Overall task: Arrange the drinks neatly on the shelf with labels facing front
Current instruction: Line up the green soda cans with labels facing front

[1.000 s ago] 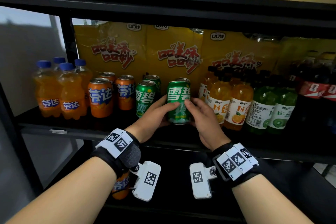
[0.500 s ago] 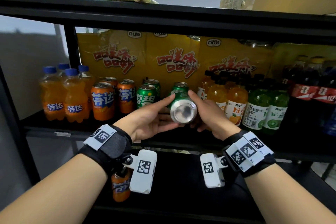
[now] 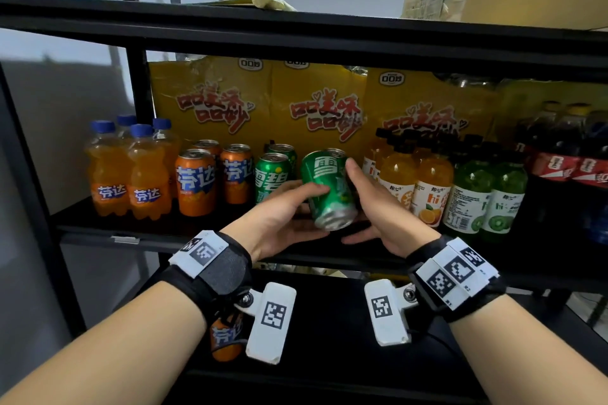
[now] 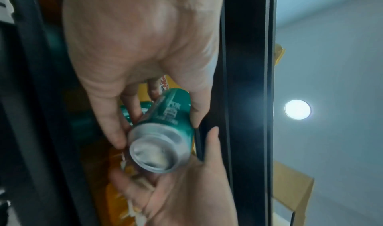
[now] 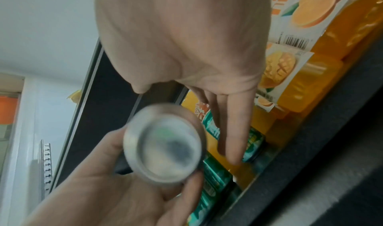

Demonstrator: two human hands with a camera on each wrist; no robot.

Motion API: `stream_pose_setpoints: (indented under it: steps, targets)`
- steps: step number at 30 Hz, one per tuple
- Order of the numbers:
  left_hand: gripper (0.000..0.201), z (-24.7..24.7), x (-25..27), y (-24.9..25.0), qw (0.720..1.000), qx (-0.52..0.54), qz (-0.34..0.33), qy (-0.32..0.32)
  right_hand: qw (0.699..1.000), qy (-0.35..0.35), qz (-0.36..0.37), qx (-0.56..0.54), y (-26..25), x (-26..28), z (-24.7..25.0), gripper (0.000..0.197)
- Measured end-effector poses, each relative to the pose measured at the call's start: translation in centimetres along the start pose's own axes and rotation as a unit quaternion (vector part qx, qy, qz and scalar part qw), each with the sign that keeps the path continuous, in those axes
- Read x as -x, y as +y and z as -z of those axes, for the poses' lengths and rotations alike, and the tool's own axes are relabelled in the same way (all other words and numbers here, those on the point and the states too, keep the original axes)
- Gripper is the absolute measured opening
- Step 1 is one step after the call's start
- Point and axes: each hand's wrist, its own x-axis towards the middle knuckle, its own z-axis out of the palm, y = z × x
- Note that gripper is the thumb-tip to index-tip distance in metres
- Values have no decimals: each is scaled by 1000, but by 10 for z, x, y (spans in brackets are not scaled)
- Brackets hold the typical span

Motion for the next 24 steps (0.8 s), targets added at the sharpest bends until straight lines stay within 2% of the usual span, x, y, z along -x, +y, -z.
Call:
stream_pose_setpoints:
  steps: [3,6,8,10,12,14,17,21,23,24]
  targets:
    - [64,6,1,-6,995,-48,-87,-19,992,37,120,21,2,-1,2,95]
    - [86,10,-1,-11,968,-160,-191,-38,975,56,211,33,8,0,4,116]
    - [99,9,-4,-16,931,-257,-254,-53,961,85,250,78,12,4,-2,113]
    - [103,5,-7,-22,897,-317,-305,-27,941,113,302,104,14,9,-10,93]
    - [91,5,-11,-28,878,-329,-347,23,926,124,342,102,18,13,-14,80]
    - [78,6,-13,-33,865,-325,-378,50,912,132,375,101,23,16,-17,76]
    - [83,6,-14,-33,855,-331,-396,54,908,136,386,88,25,17,-21,76]
    - [83,12,-13,-27,867,-318,-381,49,928,108,352,60,16,5,-19,76]
    - [70,19,-8,-28,863,-302,-394,91,943,120,303,64,11,-7,-16,78]
    - [62,23,-5,-29,850,-300,-413,133,951,123,274,77,9,-14,-14,81]
